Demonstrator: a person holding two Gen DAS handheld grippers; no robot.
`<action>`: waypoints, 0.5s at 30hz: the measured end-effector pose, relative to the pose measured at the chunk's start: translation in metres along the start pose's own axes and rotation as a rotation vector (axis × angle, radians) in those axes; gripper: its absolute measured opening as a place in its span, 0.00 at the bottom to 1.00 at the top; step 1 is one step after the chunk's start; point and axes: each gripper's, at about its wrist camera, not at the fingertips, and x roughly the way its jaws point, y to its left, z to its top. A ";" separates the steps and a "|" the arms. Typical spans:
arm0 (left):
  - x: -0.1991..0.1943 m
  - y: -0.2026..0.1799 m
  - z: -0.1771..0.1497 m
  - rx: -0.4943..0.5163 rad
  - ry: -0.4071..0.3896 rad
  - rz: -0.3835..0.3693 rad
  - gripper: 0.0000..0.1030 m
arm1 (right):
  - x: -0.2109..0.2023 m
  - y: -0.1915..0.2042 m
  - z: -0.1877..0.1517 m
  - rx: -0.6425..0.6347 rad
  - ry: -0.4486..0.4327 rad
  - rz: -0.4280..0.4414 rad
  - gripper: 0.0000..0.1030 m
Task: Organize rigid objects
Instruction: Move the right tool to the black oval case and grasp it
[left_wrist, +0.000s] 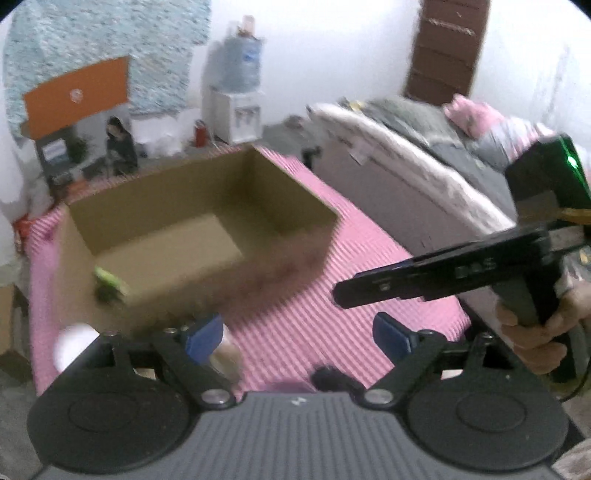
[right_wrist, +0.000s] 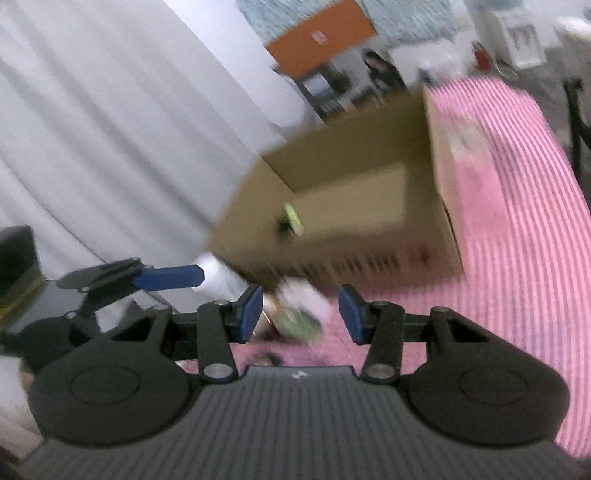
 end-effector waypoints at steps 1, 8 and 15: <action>0.009 -0.008 -0.009 0.010 0.022 -0.004 0.86 | 0.004 -0.006 -0.013 0.009 0.024 -0.019 0.44; 0.056 -0.046 -0.054 0.055 0.122 -0.012 0.72 | 0.039 -0.024 -0.062 -0.001 0.137 -0.112 0.44; 0.075 -0.060 -0.069 0.105 0.152 0.007 0.60 | 0.069 -0.019 -0.070 -0.097 0.193 -0.163 0.36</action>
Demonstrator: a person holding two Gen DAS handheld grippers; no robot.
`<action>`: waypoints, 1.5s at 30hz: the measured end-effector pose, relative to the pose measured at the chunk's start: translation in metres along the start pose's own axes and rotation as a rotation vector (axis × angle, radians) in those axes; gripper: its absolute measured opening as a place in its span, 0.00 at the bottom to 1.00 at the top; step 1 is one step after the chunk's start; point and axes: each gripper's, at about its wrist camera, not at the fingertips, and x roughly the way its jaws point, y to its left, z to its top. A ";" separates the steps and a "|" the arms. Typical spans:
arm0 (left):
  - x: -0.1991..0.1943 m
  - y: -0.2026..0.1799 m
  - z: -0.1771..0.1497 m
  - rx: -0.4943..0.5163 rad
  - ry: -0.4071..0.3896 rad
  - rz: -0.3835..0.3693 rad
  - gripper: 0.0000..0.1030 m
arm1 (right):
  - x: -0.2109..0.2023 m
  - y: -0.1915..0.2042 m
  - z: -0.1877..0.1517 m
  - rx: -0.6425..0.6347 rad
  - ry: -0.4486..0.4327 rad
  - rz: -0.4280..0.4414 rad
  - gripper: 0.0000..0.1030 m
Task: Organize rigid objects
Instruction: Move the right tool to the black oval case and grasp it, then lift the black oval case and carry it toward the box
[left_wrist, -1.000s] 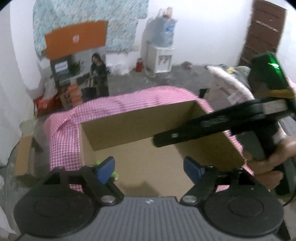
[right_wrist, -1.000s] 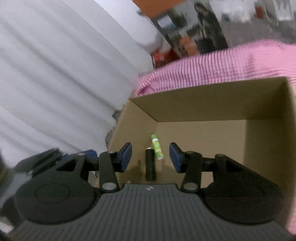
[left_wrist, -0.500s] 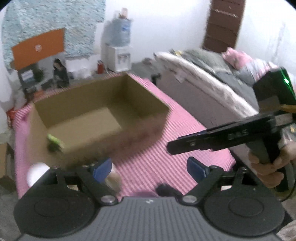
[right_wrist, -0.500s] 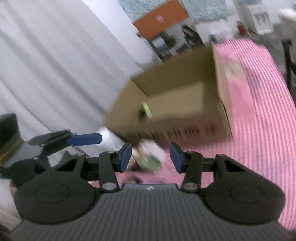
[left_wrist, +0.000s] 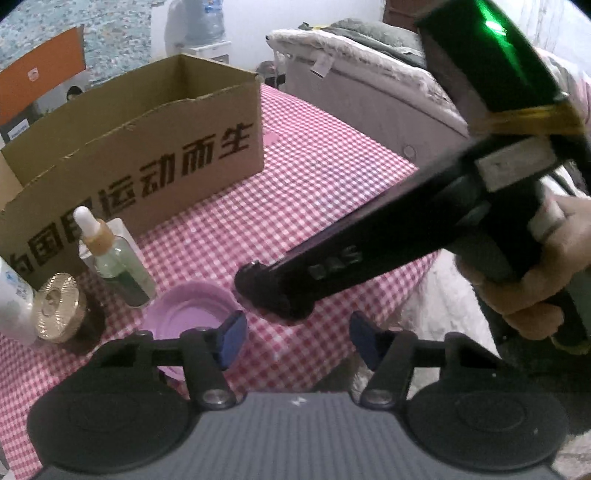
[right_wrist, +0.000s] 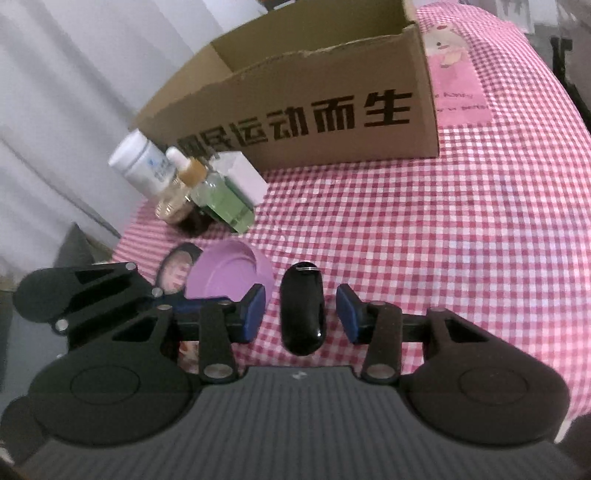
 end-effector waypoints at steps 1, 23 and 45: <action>0.001 -0.001 -0.001 0.007 -0.001 -0.002 0.59 | 0.004 0.002 0.001 -0.013 0.007 -0.008 0.35; 0.043 -0.003 0.015 0.002 0.061 0.004 0.47 | -0.019 -0.047 -0.011 0.225 -0.038 0.048 0.14; 0.052 0.011 0.018 -0.031 0.049 0.016 0.33 | -0.029 -0.074 -0.011 0.393 -0.066 0.200 0.20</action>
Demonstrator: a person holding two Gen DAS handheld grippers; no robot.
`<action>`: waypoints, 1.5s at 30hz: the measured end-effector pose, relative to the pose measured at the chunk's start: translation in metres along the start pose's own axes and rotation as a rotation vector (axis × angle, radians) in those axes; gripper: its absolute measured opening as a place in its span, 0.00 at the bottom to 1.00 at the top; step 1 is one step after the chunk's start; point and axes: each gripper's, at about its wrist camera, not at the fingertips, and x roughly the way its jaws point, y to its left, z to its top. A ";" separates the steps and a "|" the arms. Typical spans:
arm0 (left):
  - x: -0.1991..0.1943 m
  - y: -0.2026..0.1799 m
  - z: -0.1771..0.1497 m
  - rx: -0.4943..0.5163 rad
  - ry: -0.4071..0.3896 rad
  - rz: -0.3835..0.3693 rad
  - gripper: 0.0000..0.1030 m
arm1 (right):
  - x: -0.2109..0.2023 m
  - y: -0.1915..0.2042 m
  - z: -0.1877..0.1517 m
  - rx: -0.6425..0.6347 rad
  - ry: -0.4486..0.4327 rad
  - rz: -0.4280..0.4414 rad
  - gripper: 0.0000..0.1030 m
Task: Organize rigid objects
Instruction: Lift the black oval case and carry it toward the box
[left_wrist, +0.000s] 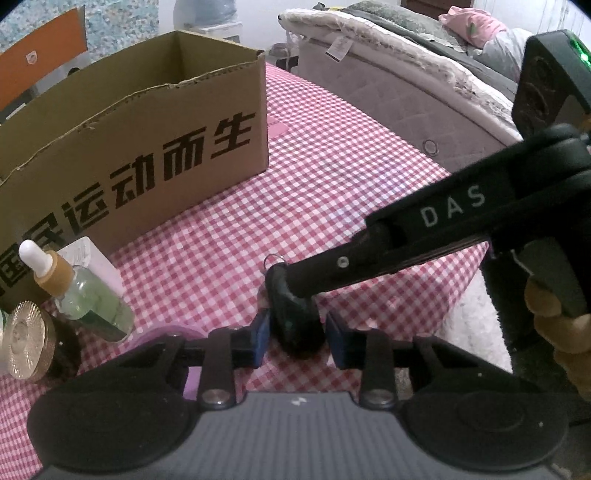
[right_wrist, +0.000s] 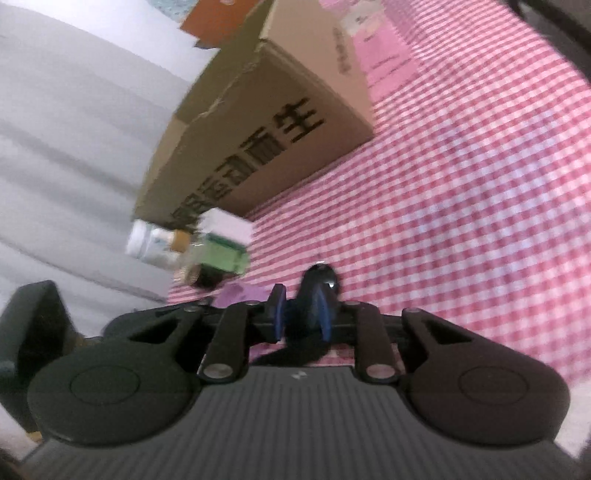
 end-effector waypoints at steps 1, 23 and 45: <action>0.000 0.000 0.001 0.001 0.002 0.000 0.34 | -0.002 -0.002 0.000 0.008 0.001 -0.013 0.21; 0.001 -0.006 0.009 0.011 -0.047 -0.004 0.20 | -0.011 -0.041 -0.010 0.215 -0.023 0.111 0.27; -0.030 -0.008 0.009 0.035 -0.135 0.033 0.17 | -0.023 -0.014 -0.018 0.200 -0.122 0.123 0.24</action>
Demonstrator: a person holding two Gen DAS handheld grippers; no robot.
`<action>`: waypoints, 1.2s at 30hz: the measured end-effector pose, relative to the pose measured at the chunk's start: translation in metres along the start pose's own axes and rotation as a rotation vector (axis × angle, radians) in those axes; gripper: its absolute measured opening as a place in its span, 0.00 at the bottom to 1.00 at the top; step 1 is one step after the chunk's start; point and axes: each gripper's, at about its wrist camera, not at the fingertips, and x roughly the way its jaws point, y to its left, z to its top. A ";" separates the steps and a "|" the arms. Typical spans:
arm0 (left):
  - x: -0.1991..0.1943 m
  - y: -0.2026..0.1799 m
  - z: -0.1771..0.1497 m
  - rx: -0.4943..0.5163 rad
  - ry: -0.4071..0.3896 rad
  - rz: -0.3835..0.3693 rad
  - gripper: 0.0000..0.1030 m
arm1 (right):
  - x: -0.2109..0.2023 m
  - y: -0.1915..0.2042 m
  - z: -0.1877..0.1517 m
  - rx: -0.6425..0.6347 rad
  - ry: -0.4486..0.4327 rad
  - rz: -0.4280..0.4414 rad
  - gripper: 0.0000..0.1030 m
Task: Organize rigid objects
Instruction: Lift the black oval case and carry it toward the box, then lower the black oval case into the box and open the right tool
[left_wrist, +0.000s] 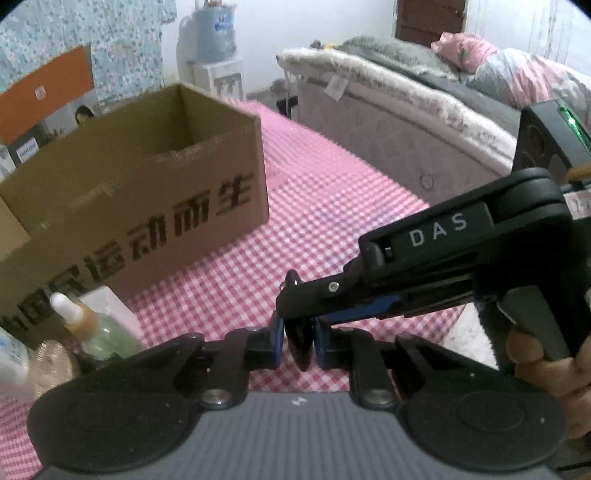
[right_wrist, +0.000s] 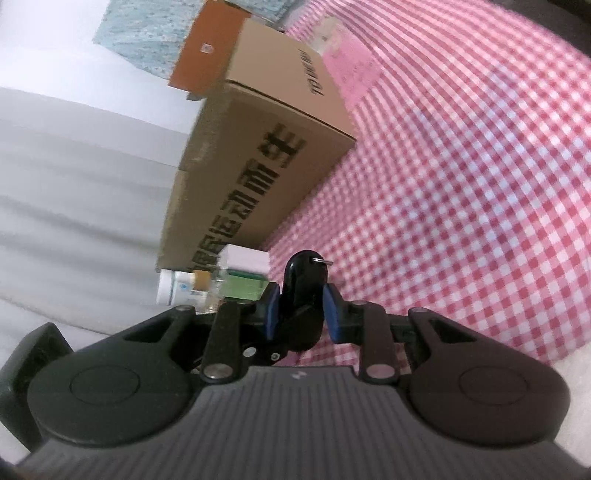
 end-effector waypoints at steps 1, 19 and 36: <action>-0.007 0.001 0.002 0.000 -0.013 0.003 0.17 | -0.003 0.007 0.000 -0.018 -0.009 0.004 0.24; -0.079 0.127 0.087 -0.122 -0.143 0.189 0.18 | 0.080 0.176 0.082 -0.334 0.033 0.133 0.24; 0.028 0.282 0.141 -0.310 0.134 0.225 0.17 | 0.289 0.205 0.201 -0.204 0.287 -0.042 0.24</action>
